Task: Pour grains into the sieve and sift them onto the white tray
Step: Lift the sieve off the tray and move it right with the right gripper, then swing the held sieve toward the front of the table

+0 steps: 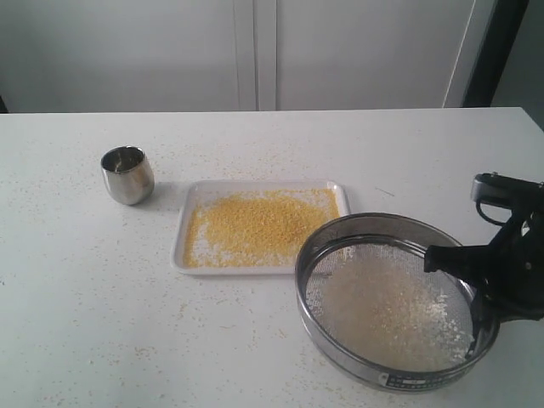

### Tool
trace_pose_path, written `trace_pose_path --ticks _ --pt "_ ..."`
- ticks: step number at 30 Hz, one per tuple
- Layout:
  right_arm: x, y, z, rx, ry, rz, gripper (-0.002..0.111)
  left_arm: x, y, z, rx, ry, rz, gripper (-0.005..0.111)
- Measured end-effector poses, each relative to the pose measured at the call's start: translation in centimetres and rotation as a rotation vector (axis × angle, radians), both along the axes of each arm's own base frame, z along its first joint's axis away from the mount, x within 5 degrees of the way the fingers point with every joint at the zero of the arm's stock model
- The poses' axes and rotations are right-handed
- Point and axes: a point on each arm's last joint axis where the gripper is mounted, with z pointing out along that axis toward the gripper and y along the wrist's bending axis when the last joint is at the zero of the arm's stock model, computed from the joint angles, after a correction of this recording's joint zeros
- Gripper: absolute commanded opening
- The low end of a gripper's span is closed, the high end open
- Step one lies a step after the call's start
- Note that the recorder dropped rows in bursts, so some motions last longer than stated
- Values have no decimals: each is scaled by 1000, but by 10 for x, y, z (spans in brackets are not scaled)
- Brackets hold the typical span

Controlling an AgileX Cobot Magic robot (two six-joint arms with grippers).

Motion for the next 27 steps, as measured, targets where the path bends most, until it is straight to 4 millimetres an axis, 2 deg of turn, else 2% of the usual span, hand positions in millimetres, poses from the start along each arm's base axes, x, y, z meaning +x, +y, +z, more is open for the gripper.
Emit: trace_pose_path --ticks 5,18,27 --pt "-6 14 -6 33 -10 24 0 0 0 0 0 0 0 0" --pt "-13 61 -6 105 -91 119 0 0 0 0 0 0 0 0" --pt "-19 106 -33 143 -79 142 0 0 0 0 0 0 0 0"
